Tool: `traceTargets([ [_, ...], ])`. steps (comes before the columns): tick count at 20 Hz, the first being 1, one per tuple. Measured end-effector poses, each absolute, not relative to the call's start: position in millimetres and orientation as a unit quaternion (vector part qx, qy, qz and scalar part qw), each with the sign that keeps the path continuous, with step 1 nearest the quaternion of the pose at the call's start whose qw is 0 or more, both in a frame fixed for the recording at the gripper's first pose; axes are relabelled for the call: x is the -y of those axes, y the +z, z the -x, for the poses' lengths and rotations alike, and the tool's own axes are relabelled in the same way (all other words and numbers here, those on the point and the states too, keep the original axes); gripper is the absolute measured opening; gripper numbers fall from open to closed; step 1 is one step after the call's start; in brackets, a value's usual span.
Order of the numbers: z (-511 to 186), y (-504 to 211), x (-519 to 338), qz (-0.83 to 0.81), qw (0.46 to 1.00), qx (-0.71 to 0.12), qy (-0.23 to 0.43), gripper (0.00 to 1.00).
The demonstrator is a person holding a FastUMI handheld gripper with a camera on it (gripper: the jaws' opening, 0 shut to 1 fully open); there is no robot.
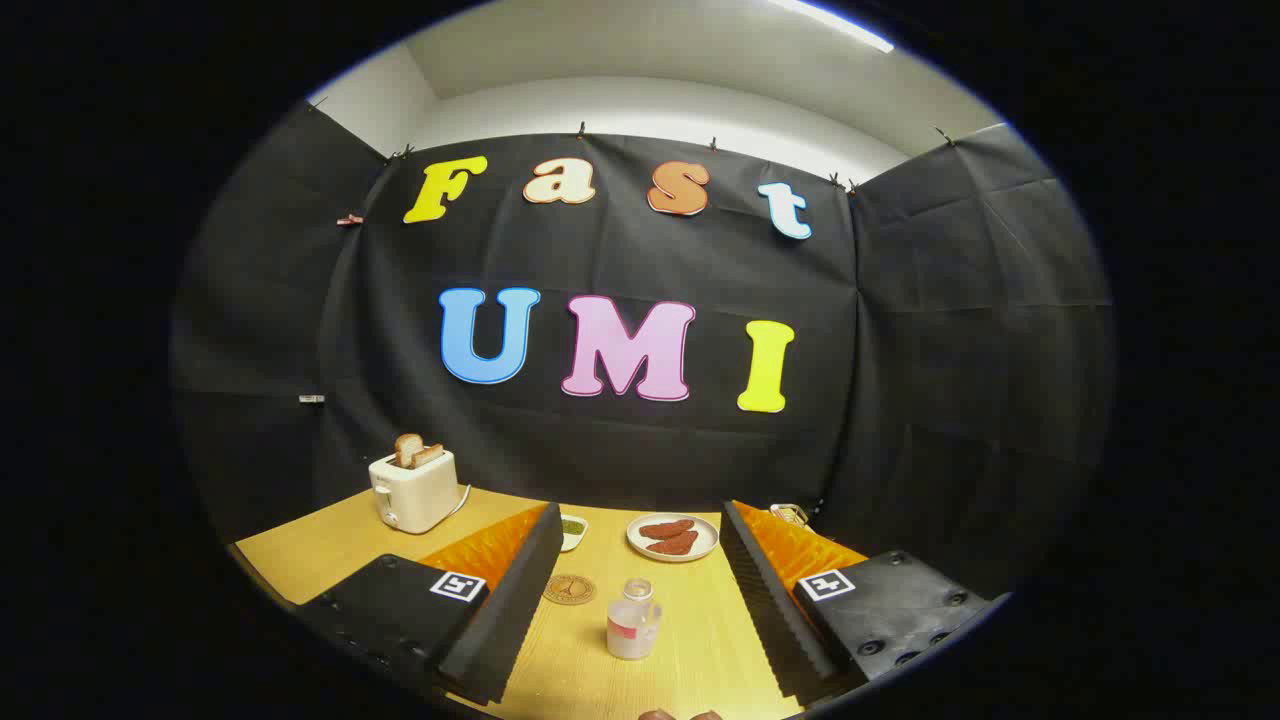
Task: Take the bottle from table, then pour the juice into the cup, finally place the bottle on the coaster
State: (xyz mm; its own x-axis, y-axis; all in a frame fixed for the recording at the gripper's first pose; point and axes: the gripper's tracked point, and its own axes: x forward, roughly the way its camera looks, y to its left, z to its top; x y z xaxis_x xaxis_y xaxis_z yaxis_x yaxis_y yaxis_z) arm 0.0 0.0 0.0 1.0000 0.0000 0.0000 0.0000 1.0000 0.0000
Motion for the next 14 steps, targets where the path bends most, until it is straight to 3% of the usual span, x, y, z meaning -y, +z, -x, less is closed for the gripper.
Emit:
traceTargets([
  [14, -2, -18, 11, -0.014, 1.0, -0.016, 0.005, 0.97],
])
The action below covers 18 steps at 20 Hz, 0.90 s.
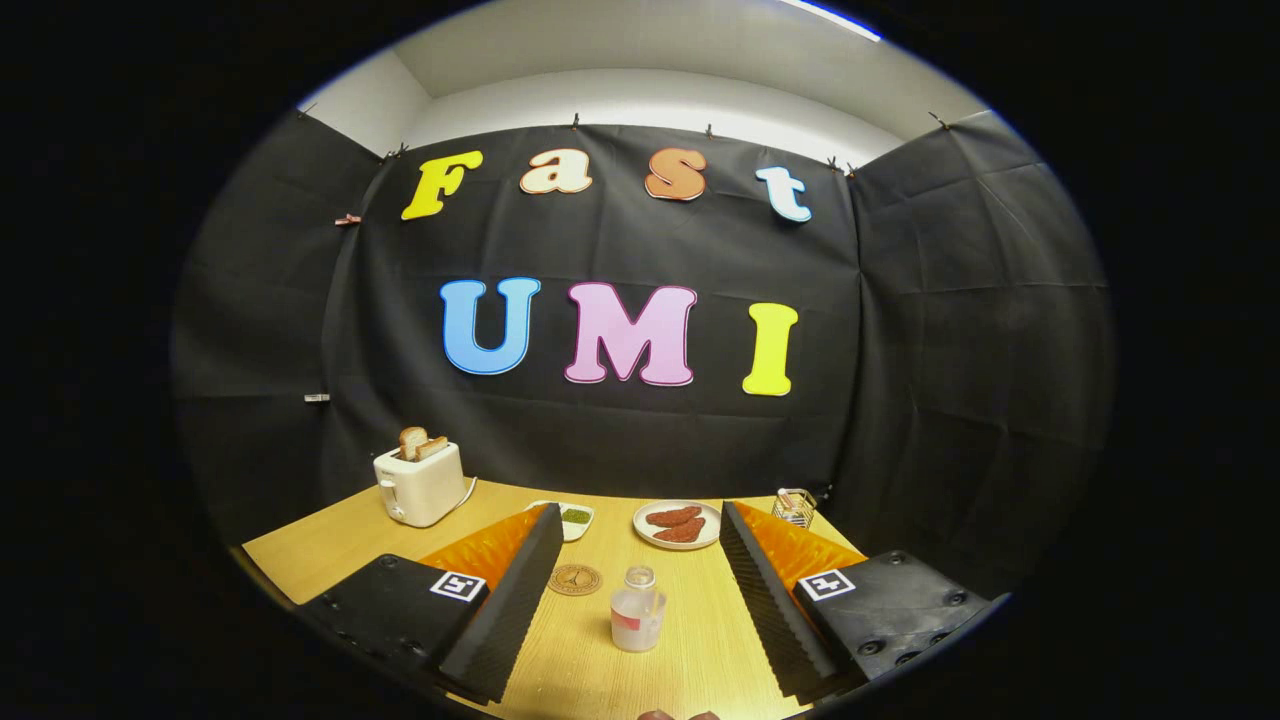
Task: Take the bottle from table, then pour the juice into the cup, finally place the bottle on the coaster
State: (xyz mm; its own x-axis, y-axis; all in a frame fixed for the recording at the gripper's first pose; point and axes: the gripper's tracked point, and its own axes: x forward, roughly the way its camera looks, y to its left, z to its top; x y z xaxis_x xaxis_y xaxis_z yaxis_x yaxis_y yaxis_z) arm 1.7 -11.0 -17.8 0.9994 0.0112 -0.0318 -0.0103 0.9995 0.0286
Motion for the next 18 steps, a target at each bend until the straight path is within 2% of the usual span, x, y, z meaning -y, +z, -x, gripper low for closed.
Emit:
traceTargets([
  [18, -39, -72, 16, -0.003, 0.999, -0.035, 0.038, 0.97],
])
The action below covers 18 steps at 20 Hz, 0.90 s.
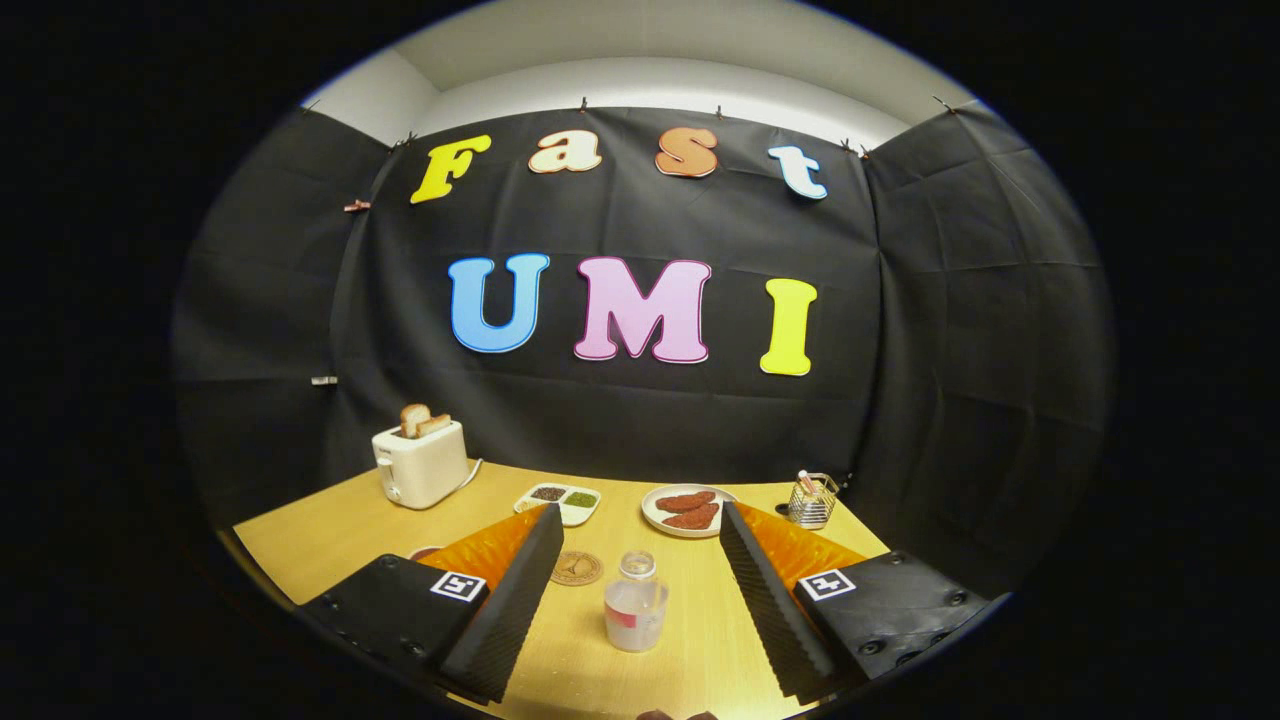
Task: Take the bottle from table, then pour the juice into the cup, finally place the bottle on the coaster
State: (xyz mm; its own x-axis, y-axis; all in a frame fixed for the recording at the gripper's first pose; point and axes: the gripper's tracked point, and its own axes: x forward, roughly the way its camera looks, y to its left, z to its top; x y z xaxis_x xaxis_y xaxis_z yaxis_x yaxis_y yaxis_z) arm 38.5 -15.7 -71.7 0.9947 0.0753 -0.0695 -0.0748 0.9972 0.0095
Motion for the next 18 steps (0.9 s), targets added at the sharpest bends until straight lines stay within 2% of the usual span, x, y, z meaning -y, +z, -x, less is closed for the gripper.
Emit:
traceTargets([
  [10, -69, -122, 3, -0.02, 0.994, -0.051, 0.09, 0.97],
  [18, -95, -180, 7, -0.024, 0.994, -0.082, 0.074, 0.97],
])
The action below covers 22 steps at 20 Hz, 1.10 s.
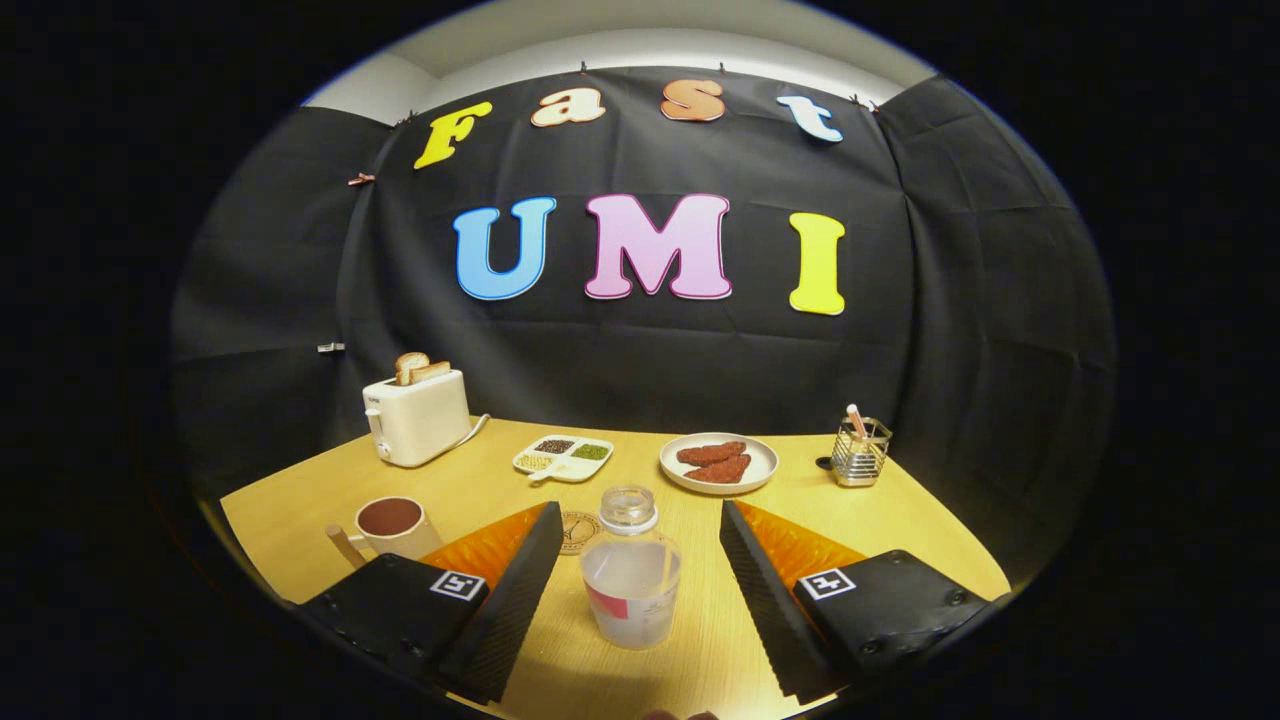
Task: Take the bottle from table, then pour the juice into the cup, finally place the bottle on the coaster
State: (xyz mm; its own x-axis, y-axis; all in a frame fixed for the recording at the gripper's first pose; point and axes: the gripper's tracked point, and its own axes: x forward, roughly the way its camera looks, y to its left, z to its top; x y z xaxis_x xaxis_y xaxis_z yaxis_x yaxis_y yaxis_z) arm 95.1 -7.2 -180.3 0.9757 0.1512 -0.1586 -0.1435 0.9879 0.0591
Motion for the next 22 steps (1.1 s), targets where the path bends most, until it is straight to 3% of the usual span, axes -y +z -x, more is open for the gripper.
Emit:
traceTargets([
  [22, -136, -243, -5, -0.024, 0.991, -0.113, 0.064, 0.98],
])
